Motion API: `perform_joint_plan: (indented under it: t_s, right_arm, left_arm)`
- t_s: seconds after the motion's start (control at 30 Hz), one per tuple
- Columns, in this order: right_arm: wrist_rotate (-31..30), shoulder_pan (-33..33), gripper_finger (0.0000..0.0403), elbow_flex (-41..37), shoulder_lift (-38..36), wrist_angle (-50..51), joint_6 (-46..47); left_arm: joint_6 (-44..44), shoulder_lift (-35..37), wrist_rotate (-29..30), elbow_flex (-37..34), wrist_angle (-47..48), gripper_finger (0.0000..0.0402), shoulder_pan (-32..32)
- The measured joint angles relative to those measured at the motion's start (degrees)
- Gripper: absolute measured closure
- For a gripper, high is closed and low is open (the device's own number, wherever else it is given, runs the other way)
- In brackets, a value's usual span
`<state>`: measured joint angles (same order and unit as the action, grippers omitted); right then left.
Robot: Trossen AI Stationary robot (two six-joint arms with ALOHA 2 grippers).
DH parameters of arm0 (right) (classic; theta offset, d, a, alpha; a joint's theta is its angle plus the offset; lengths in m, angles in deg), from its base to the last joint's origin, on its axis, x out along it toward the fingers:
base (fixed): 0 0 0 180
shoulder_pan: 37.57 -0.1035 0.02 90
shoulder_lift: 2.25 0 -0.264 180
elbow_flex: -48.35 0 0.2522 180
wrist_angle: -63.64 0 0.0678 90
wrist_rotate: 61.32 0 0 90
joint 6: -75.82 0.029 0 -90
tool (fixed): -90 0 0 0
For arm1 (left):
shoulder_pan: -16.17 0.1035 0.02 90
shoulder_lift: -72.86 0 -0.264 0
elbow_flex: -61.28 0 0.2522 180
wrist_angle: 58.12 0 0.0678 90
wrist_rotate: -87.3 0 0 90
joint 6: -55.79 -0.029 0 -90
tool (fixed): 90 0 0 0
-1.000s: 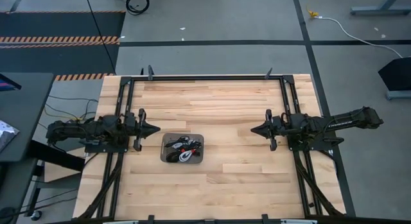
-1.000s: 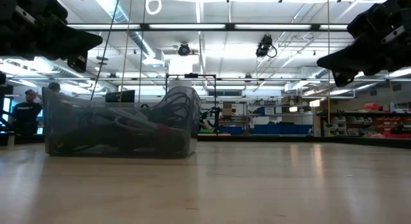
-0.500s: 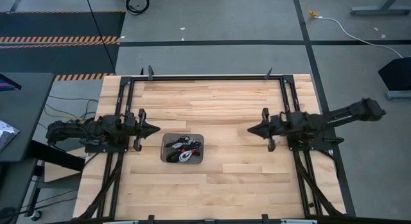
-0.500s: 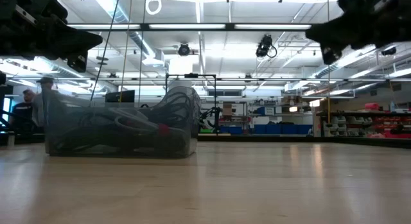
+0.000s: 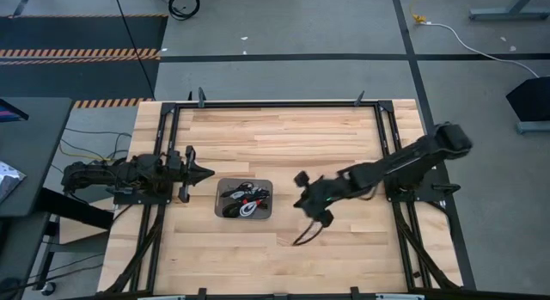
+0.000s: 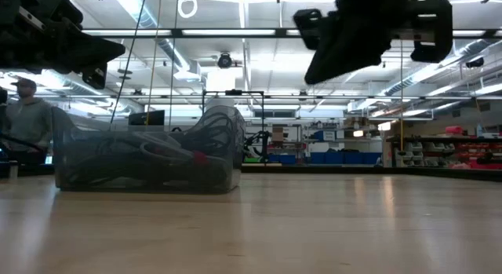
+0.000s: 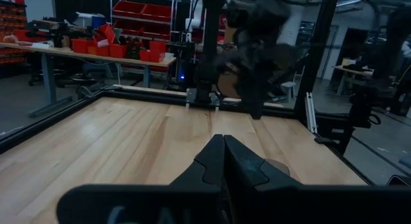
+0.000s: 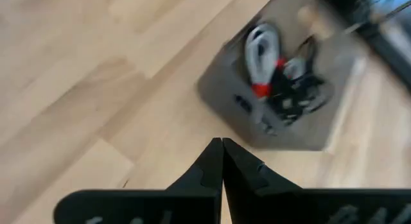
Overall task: Pick and place USB-C Cables
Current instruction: Move the black bin to the center of the table
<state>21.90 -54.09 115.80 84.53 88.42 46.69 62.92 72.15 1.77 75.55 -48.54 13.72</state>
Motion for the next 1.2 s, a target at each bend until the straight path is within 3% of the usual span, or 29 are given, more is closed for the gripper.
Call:
perform_joint_plan:
  t_s: [0.13, 0.37, 0.57, 0.73, 0.83, 0.97, 1.2]
  right_arm:
    - [-1.5, -0.3, 0.0389, 9.5, 5.9, 10.7, 5.2]
    - [-2.6, 0.6, 0.0367, 21.0, 7.8, 12.8, 18.8]
    - [-1.0, 3.9, 0.0281, 23.8, 7.9, 16.3, 23.6]
    - [-3.3, 7.6, 0.0188, 24.0, 11.1, 15.7, 29.2]
    - [-2.1, 9.6, 0.0155, 25.1, 14.2, 16.5, 30.0]
    - [-0.9, 11.3, 0.0150, 29.3, 19.3, 19.8, 28.4]
    - [-0.5, 12.1, 0.0187, 41.4, 27.6, 30.0, 27.4]
  left_arm:
    - [1.2, 0.0, 0.0, 0.0, 1.2, 0.0392, 0.0]
    - [1.3, 0.0, -0.1, 0.0, 1.4, 0.0392, 0.0]
    - [1.3, 0.0, 0.0, 0.0, 1.4, 0.0392, 0.0]
    - [1.3, 0.0, 0.4, 0.0, 1.2, 0.0392, 0.0]
    - [1.2, 0.0, 0.4, 0.0, 1.2, 0.0392, 0.0]
    - [0.7, 0.0, 0.4, 0.0, 1.2, 0.0392, 0.0]
    - [0.0, 0.0, 0.4, 0.0, 1.1, 0.0392, 0.0]
